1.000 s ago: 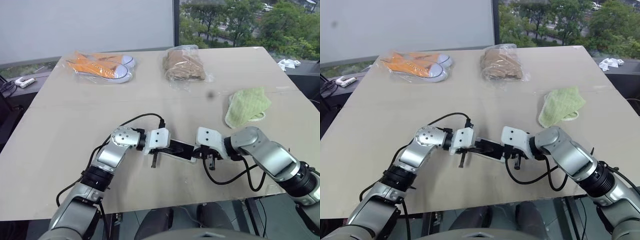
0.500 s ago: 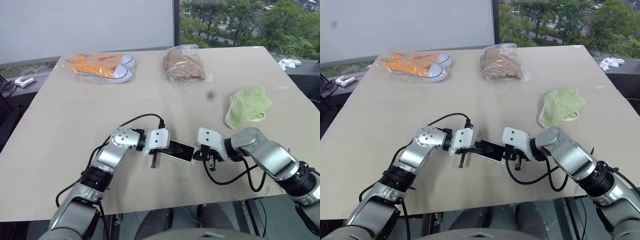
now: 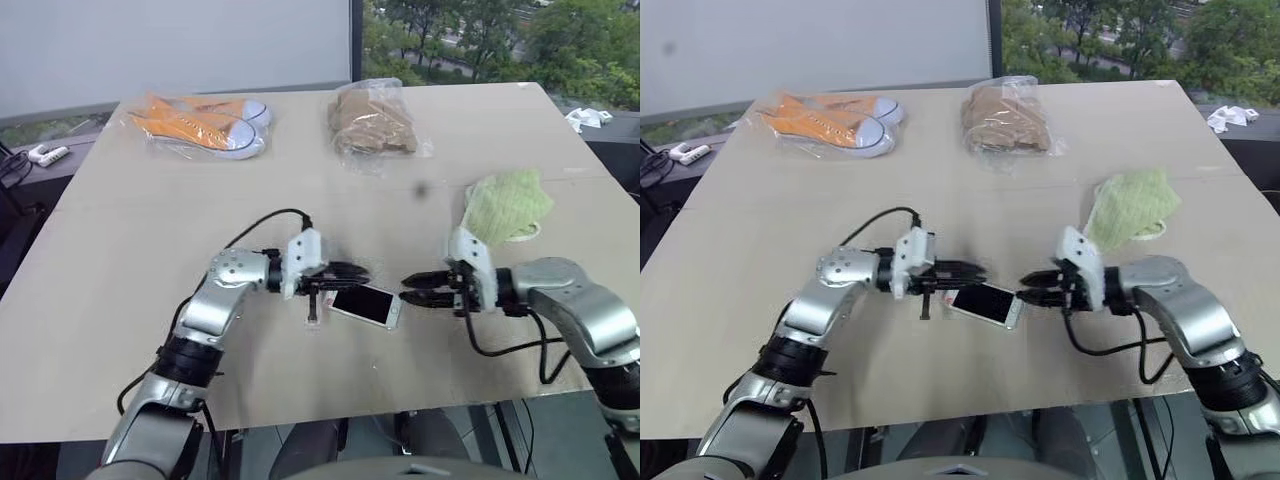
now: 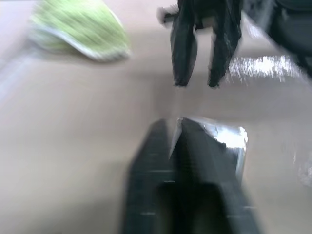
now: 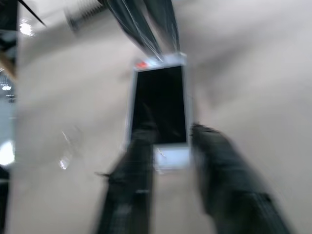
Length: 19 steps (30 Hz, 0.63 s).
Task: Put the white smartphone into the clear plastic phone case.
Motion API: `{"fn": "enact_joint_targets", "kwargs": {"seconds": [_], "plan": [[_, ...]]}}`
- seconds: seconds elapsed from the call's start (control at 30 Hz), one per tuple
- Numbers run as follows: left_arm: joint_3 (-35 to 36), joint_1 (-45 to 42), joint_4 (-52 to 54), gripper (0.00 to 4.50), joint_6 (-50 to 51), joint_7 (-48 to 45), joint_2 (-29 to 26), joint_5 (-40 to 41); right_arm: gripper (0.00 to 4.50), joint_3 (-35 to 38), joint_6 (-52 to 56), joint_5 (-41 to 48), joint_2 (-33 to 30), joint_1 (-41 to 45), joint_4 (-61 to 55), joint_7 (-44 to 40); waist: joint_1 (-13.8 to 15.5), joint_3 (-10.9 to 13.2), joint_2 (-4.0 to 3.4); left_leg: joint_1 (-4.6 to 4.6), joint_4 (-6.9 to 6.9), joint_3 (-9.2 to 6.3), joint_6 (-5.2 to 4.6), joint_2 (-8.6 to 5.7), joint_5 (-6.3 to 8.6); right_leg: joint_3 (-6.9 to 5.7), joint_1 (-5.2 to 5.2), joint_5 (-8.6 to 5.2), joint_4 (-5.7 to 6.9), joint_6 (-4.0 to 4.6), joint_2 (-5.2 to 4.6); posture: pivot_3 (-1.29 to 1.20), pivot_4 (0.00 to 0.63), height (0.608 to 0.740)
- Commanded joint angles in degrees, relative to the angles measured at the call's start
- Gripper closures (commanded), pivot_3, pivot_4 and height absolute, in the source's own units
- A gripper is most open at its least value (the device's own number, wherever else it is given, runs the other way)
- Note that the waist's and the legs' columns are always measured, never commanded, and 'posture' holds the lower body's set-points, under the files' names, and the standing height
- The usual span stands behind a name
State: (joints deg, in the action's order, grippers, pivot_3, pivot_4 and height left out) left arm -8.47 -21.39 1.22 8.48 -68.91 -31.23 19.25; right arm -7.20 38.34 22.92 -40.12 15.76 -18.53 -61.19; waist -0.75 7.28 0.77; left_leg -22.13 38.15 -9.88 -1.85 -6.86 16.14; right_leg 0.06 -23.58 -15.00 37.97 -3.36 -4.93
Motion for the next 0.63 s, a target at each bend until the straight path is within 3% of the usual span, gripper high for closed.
{"fn": "enact_joint_targets", "kwargs": {"seconds": [0.03, 0.13, 0.17, 0.2, 0.4, 0.63], "plan": [[6.9, 4.4, 6.1, 2.23, 5.7, 2.0, -4.4, 4.7, 1.36, 5.7, -7.7, 0.6, -2.0, -3.3, 1.3, -2.0, -0.1, 0.1, -0.19, 0.02, 0.00, 0.00, 0.00, 0.00, 0.00, 0.01, 0.01, 0.00, 0.02, 0.00, 0.01, 0.00, 0.150, 0.740], [13.7, 11.1, 9.7, 0.75, 7.7, 3.0, -9.2, 6.7, 0.00, 10.7, -14.3, 0.8, -4.4, -8.6, 4.0, -4.4, 0.1, 0.3, -0.34, 0.09, -0.05, 0.03, 0.00, 0.01, 0.00, 0.06, 0.04, 0.00, 0.04, 0.00, 0.02, 0.00, 0.150, 0.740], [15.4, 13.1, 10.5, 0.25, 8.3, 3.2, -10.4, 7.3, 0.00, 12.1, -16.0, 1.1, -4.8, -10.0, 4.8, -4.8, 0.2, 0.4, -0.39, 0.10, -0.06, 0.03, 0.00, 0.01, 0.00, 0.06, 0.06, 0.00, 0.02, 0.01, 0.02, 0.00, 0.150, 0.740], [17.5, 15.6, 10.8, 0.03, 7.9, 3.4, -11.6, 7.2, 0.00, 13.6, -18.1, 1.3, -5.4, -11.7, 5.9, -5.9, 0.3, 0.4, -0.43, 0.10, -0.06, 0.04, 0.00, 0.01, 0.00, 0.06, 0.07, 0.00, 0.00, 0.01, 0.01, 0.00, 0.150, 0.740], [27.7, 29.7, 9.4, 0.03, 2.8, 3.6, -16.0, 4.5, 0.00, 21.0, -24.4, 3.2, -9.5, -19.2, 12.4, -12.3, 0.7, 0.7, -0.68, 0.16, -0.12, 0.08, -0.01, 0.01, 0.01, 0.08, 0.16, -0.01, -0.08, 0.01, 0.00, 0.00, 0.150, 0.740], [30.8, 34.5, 8.5, 0.03, -1.2, 3.2, -17.0, 3.3, 0.00, 23.8, -27.8, 4.2, -10.0, -20.2, 15.6, -14.2, 1.6, 0.7, -0.74, 0.25, -0.15, 0.14, -0.22, 0.03, 0.14, 0.10, 0.25, -0.01, -0.08, 0.03, -0.02, 0.00, 0.150, 0.740]]}}
